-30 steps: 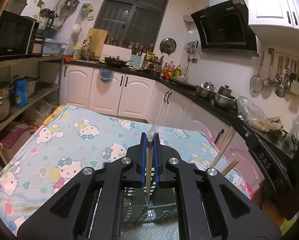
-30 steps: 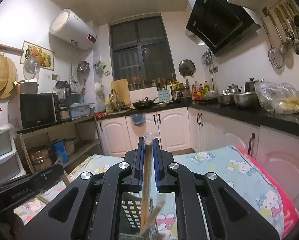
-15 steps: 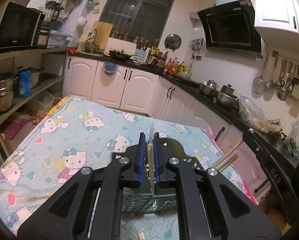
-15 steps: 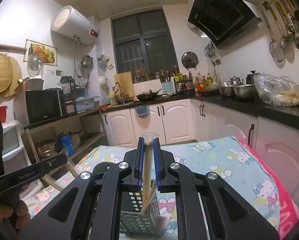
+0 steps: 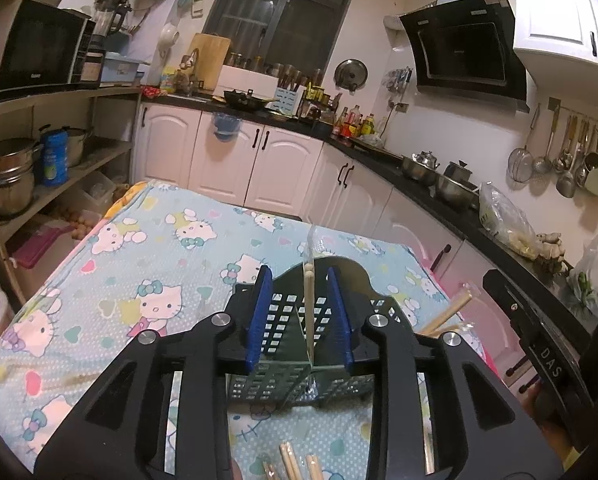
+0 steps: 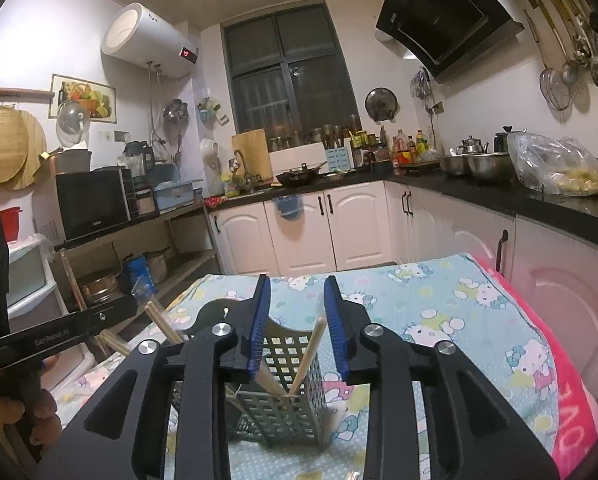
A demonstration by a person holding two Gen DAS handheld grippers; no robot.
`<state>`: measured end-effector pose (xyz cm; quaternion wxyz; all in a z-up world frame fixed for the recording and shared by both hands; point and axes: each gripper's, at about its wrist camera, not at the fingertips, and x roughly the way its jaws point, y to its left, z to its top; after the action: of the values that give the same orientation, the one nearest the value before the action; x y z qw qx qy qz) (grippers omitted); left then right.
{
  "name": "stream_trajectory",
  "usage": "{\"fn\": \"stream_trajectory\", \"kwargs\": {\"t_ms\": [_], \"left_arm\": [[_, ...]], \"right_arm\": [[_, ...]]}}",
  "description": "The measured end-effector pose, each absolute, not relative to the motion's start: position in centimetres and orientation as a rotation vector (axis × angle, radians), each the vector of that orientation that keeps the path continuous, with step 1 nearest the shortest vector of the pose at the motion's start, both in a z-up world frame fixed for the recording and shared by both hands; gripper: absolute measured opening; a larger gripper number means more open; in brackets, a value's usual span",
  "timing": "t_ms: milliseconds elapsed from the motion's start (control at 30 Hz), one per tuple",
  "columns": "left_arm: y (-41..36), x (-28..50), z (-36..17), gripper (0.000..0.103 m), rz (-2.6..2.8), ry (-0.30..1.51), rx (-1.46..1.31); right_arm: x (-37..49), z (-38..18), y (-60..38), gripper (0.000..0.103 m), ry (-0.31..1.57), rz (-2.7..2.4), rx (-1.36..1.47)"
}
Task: Organize utensils
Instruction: 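Lower both chopsticks into the holder slots and open both grippers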
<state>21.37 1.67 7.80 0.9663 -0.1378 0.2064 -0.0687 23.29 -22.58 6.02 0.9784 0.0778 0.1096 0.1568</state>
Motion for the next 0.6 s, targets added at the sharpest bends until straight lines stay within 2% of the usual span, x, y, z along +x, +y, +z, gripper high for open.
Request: {"fn": "stream_trajectory", "kwargs": {"t_ms": [600], "left_arm": [[1.6,18.5,8.0,0.058,-0.156,0.444,-0.270]], "right_arm": [[20.9,5.7,-23.1,0.045,0.280,0.319,0.165]]}}
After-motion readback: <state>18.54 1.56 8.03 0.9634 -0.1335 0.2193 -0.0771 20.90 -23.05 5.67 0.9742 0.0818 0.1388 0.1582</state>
